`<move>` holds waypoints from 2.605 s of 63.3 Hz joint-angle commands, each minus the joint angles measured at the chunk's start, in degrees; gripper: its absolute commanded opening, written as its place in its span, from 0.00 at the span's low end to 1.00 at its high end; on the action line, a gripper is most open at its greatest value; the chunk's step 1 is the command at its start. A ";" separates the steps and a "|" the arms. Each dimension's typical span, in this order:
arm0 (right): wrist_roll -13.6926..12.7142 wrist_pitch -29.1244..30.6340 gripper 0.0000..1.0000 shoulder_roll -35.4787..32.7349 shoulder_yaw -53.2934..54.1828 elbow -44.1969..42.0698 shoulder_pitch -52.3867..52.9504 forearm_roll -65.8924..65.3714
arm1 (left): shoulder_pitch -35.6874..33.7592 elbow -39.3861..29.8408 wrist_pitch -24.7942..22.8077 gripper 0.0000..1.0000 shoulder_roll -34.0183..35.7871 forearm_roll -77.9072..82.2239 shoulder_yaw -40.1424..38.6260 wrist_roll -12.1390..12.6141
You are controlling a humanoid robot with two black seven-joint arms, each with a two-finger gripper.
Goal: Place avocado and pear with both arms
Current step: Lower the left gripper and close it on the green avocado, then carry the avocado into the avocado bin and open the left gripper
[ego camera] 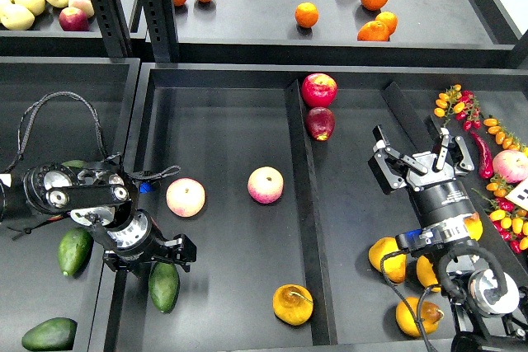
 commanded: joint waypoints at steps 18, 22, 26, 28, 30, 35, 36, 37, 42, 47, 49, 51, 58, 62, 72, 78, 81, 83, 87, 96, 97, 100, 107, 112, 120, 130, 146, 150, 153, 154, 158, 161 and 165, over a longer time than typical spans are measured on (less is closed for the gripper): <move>-0.05 0.44 1.00 0.00 0.08 -0.01 -0.30 0.09 | 1.33 1.30 0.00 0.99 -1.26 0.17 1.33 0.00; -0.05 0.44 1.00 0.00 0.08 0.08 -0.30 0.09 | 1.51 1.39 0.00 0.99 -1.27 0.34 1.33 0.00; -0.05 0.53 1.00 0.00 0.08 0.08 -0.39 0.09 | 1.51 1.56 0.00 0.99 -1.27 0.43 1.33 0.00; -0.05 0.53 1.00 0.00 0.08 0.08 -0.39 0.09 | 1.51 1.83 0.00 0.99 -1.27 0.43 1.33 0.00; -0.05 0.53 1.00 0.00 0.08 0.08 -0.39 0.09 | 1.60 2.00 0.00 0.99 -1.27 0.43 1.33 0.00; -0.05 0.62 1.00 0.00 0.08 0.08 -0.39 0.09 | 1.60 2.35 0.00 0.99 -1.35 0.52 1.50 0.00; -0.05 0.62 1.00 0.00 0.08 0.08 -0.39 0.09 | 1.60 2.44 0.00 0.99 -1.44 0.52 1.59 0.00; -0.05 0.62 1.00 0.00 0.08 0.08 -0.39 0.09 | 1.60 2.62 0.00 0.99 -1.44 0.43 1.68 0.00; -0.05 0.62 1.00 0.00 0.17 0.08 -0.39 0.09 | 1.60 2.88 0.00 0.99 -1.44 0.43 1.68 0.00; -0.05 0.62 1.00 0.00 0.34 0.08 -0.39 0.09 | 1.60 2.97 0.00 0.99 -1.53 0.43 1.68 0.00; -0.05 0.62 1.00 0.00 0.34 0.08 -0.39 0.09 | 1.60 3.06 0.00 0.99 -1.70 0.35 1.68 0.00; -0.05 0.62 1.00 0.00 0.17 0.08 -0.39 0.09 | 1.68 3.14 0.00 0.98 -1.88 0.34 1.77 0.00; -0.05 0.62 1.00 0.00 0.34 0.08 -0.48 0.09 | 2.56 3.50 0.00 0.96 -2.23 0.26 1.68 0.00; -0.05 0.62 1.00 0.00 0.34 0.08 -0.48 0.09 | 2.91 3.58 0.00 0.96 -2.32 0.26 1.68 0.00; -0.05 0.70 1.00 0.00 0.34 0.08 -0.57 0.09 | 3.44 3.76 0.00 0.94 -2.32 0.17 1.68 0.00; -0.05 0.70 1.00 0.00 0.34 0.08 -0.57 0.09 | 3.44 3.85 0.00 0.93 -2.32 0.17 1.68 0.00; -0.05 0.70 1.00 0.00 0.34 0.08 -0.57 0.09 | 3.44 3.85 0.00 0.92 -2.32 0.17 1.68 0.00; -0.05 0.70 1.00 0.00 0.34 0.08 -0.57 0.09 | 3.35 3.85 0.00 0.90 -2.32 0.08 1.68 0.00; -0.05 0.70 1.00 0.00 0.34 0.08 -0.57 0.09 | 3.53 3.85 0.00 0.87 -2.32 -0.09 1.68 0.00; -0.05 1.14 1.00 0.00 0.34 0.08 -0.57 0.09 | 3.88 3.85 0.00 0.77 -2.41 -0.45 1.15 0.00; -0.05 1.14 1.00 0.00 0.34 0.08 -0.57 0.09 | 3.88 3.85 0.00 0.76 -2.41 -0.53 1.06 0.00; -0.05 1.14 1.00 0.00 0.34 0.08 -0.57 0.09 | 4.14 3.85 0.00 0.69 -2.41 -1.06 0.89 0.00; -0.05 1.14 1.00 0.00 0.34 0.08 -0.57 0.09 | 4.41 3.76 0.00 0.52 -2.32 -2.29 0.80 0.00; -0.05 1.23 1.00 0.00 0.34 0.08 -0.66 0.09 | 4.50 3.76 0.00 0.45 -2.32 -2.56 0.80 0.00; -0.05 1.23 1.00 0.00 0.34 0.08 -0.66 0.09 | 4.32 3.76 0.00 0.35 -2.32 -2.56 0.62 0.00; -0.05 1.23 1.00 0.00 0.34 0.08 -0.66 0.09 | 3.62 3.59 0.00 0.32 -2.23 -2.56 0.45 0.00; -0.05 1.32 1.00 0.00 0.34 0.08 -0.66 0.09 | 2.30 2.88 0.00 0.27 -1.71 -2.56 -0.78 0.00; -0.05 1.32 1.00 0.00 0.34 0.08 -0.66 0.09 | 1.77 2.71 0.00 0.27 -1.53 -2.56 -0.96 0.00; -0.05 1.32 1.00 0.00 0.34 0.08 -0.66 0.09 | 1.33 2.62 0.00 0.27 -1.53 -2.64 -0.96 0.00; -0.05 1.32 1.00 0.00 0.34 0.08 -0.66 0.09 | 1.25 2.62 0.00 0.27 -1.53 -2.64 -0.96 0.00; -0.05 1.32 1.00 0.00 0.17 0.08 -0.66 0.09 | 0.28 2.27 0.00 0.27 -1.35 -2.64 -1.05 0.00; -0.05 1.32 1.00 0.00 0.17 0.08 -0.66 0.09 | -0.42 1.83 0.00 0.27 -1.00 -2.64 -1.05 0.00; -0.05 1.32 1.00 0.00 0.17 0.08 -0.66 0.09 | -2.27 0.60 0.00 0.27 1.28 -2.73 -1.48 0.00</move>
